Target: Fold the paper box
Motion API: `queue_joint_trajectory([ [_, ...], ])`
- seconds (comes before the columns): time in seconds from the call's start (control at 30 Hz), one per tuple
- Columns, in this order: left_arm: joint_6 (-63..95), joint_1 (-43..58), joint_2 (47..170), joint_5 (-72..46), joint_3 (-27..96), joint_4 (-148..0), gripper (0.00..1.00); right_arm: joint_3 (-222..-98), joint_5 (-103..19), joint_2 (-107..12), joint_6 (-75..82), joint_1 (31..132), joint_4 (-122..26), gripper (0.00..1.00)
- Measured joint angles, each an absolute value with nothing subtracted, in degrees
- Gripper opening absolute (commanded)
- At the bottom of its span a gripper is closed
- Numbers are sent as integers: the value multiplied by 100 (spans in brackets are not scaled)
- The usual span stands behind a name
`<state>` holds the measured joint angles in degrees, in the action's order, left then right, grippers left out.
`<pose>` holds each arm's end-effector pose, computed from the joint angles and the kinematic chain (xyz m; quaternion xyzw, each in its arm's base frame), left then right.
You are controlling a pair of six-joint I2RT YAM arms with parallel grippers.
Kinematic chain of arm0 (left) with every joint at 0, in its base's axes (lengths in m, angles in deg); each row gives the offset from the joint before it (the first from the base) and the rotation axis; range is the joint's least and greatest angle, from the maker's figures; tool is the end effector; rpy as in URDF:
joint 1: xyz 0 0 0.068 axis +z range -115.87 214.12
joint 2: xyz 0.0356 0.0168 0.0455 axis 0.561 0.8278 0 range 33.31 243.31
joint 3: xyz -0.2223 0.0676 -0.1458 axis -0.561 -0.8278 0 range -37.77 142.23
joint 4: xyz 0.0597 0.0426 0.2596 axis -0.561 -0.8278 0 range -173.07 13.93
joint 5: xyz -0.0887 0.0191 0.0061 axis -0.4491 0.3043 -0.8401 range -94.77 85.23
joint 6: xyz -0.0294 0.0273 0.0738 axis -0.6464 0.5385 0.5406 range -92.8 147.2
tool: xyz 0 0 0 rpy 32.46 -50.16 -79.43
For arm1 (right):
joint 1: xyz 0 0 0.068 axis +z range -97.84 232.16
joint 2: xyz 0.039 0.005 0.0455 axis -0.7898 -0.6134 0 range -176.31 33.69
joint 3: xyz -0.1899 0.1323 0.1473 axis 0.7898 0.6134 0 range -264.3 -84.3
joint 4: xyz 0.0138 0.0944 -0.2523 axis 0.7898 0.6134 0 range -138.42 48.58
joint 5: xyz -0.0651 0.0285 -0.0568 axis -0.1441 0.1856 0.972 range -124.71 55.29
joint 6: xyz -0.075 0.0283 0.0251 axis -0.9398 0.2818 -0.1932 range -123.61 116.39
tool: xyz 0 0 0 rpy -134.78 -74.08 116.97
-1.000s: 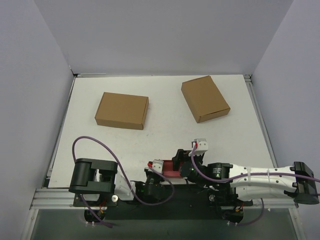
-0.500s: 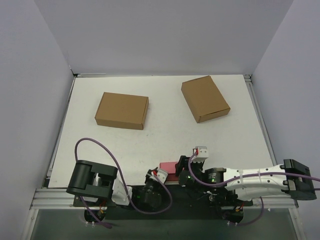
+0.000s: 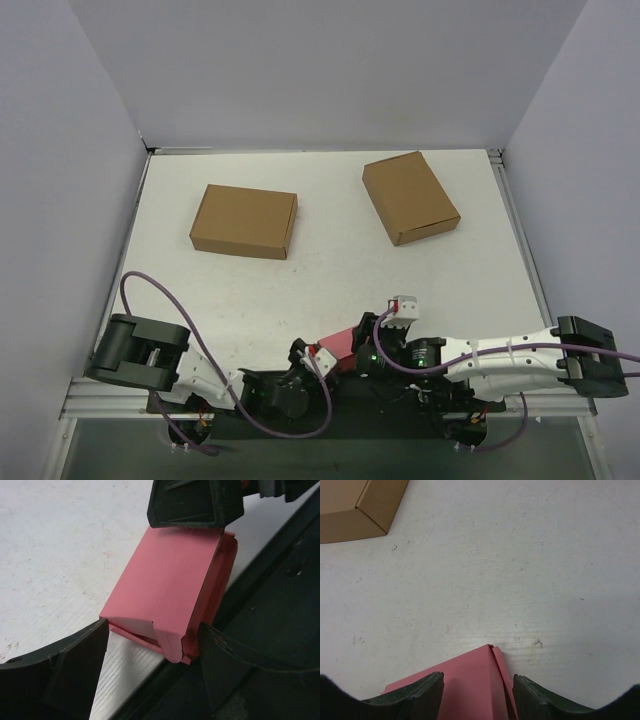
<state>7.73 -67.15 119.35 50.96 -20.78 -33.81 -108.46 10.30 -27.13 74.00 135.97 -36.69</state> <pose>0.0104 -0.2587 0.1108 0.3079 0.7294 -0.2059 0.5751 0.0749 0.2069 0.1477 0.0891 0.8697 0.2661 0.4061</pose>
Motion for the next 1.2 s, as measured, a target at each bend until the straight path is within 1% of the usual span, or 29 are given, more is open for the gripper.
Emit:
queue_joint_trajectory([
  [0.13,789,-6715,11458,4580,-2207,-3715,88,-10816,1087,-2763,7481,13619,-3665,51],
  [0.17,786,-6715,11343,4449,-2226,-3822,88,-10816,1094,-2785,7494,13626,-3665,48],
  [0.3,740,-6717,10763,3823,-2335,-4168,89,-10814,1122,-2837,7579,13628,-3667,45],
  [0.4,653,-6715,10025,3218,-2410,-4524,89,-10790,1164,-2874,7642,13645,-3671,43],
  [0.53,404,-6678,8777,2532,-2379,-5221,93,-10752,1264,-2909,7778,13702,-3682,42],
  [0.6,152,-6509,8195,2224,-2366,-5584,94,-10752,1312,-2958,7832,13707,-3687,42],
  [0.7,-414,-5624,7603,1660,-2362,-6041,94,-10755,1411,-3078,7916,13722,-3724,42],
  [0.77,-855,-4722,7491,1150,-2388,-6176,94,-10757,1485,-3159,7959,13735,-3757,43],
  [0.8,-1312,-4022,7609,792,-2504,-6222,95,-10781,1575,-3274,8023,13739,-3781,45],
  [1.03,-2160,-3432,8359,383,-2781,-6227,96,-10897,1675,-3626,8045,13739,-3768,53],
  [1.2,-2619,-3030,8873,215,-2993,-5650,95,-10938,1680,-3779,8036,13781,-3735,53],
])
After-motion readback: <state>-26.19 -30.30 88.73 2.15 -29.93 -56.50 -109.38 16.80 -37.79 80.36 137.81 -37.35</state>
